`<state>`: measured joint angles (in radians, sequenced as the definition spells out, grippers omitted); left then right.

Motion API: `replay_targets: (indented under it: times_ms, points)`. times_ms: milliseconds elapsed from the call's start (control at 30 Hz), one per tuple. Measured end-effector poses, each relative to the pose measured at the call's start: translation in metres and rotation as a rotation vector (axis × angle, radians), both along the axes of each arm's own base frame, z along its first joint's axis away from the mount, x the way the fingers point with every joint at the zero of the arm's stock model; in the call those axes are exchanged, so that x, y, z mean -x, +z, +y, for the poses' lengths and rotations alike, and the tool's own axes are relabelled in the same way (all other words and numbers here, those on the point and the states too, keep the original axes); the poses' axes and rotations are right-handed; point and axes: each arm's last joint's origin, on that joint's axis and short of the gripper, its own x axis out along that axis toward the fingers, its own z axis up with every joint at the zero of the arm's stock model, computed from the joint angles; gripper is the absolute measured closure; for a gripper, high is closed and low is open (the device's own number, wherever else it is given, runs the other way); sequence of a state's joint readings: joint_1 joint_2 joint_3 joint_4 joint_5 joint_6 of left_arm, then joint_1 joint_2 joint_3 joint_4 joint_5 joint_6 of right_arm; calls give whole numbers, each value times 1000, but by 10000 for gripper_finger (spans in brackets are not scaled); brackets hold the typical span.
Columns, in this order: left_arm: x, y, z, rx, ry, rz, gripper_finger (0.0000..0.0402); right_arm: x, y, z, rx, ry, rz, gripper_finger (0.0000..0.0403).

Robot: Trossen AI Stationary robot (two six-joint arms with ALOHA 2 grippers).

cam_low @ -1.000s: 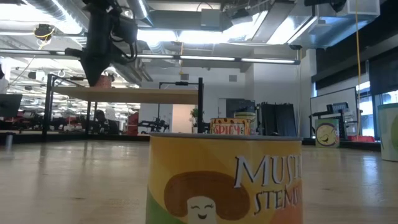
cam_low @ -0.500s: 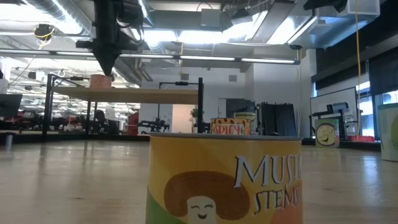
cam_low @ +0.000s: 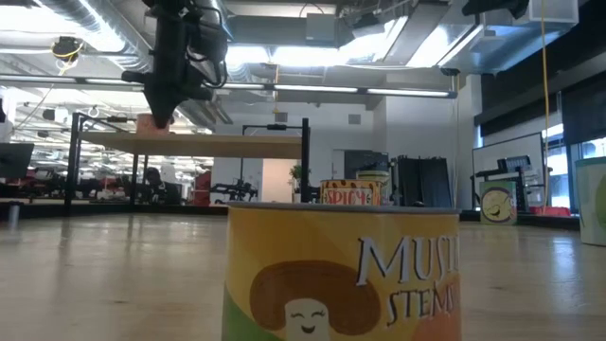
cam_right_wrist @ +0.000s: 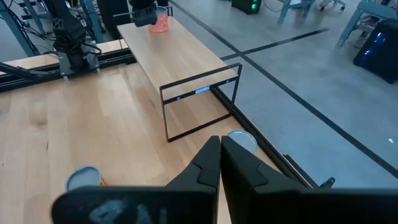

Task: Pick and place cans onto a shelf
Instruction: Put the canned meatballs on the shelf

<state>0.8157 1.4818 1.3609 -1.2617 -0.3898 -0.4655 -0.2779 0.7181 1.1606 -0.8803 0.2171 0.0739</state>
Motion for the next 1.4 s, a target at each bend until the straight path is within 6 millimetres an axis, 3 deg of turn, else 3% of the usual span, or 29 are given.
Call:
replay_targets:
  times_ms: [667, 900, 1100, 1400]
  points:
    - [16, 2, 18, -65, 39, 39, 402, 0, 0, 0, 1, 0, 0, 386]
    - [8, 20, 5, -3, -34, 1, 402, 0, 0, 0, 0, -1, 0, 386]
    - [21, 30, -10, 116, -8, 137, 402, 0, 0, 0, -1, -2, -1, 386]
    - [29, 29, -3, 119, 4, 136, 402, 0, 0, 0, 0, -1, 0, 386]
